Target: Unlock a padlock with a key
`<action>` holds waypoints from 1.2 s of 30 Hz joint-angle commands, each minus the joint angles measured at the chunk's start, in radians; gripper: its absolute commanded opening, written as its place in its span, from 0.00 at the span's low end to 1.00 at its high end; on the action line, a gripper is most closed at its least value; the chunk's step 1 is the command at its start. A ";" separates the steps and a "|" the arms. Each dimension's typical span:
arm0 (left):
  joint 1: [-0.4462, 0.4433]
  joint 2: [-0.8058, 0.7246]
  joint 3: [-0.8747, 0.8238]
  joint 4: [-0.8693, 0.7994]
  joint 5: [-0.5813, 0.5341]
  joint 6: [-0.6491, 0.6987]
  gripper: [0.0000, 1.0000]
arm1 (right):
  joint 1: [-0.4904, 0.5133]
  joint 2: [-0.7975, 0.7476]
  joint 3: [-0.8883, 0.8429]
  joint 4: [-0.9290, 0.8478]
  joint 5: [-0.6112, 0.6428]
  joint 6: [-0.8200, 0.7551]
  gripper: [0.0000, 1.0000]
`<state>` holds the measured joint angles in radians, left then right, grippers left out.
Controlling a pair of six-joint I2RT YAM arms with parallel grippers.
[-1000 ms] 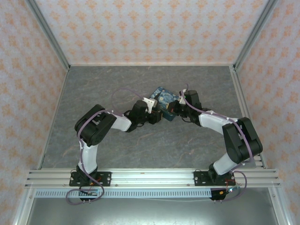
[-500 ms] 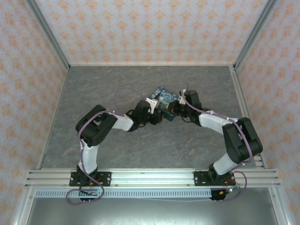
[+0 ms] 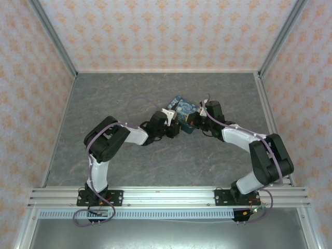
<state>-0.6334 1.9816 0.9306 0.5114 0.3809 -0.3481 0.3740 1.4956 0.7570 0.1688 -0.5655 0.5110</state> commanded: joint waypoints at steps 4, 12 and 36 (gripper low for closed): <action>-0.021 -0.109 0.020 -0.127 -0.002 -0.129 0.20 | -0.004 -0.201 -0.035 -0.097 0.106 -0.114 0.00; -0.037 -0.172 0.058 -0.246 0.071 -0.329 0.13 | -0.003 -0.467 -0.211 -0.135 0.112 -0.210 0.00; -0.058 -0.261 0.171 -0.373 0.161 -0.733 0.09 | 0.121 -0.468 -0.401 0.106 0.084 -0.383 0.00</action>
<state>-0.6842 1.7725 1.0576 0.1463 0.5209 -1.0466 0.4885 1.0157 0.3569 0.2218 -0.4892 0.1730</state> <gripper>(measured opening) 0.203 0.048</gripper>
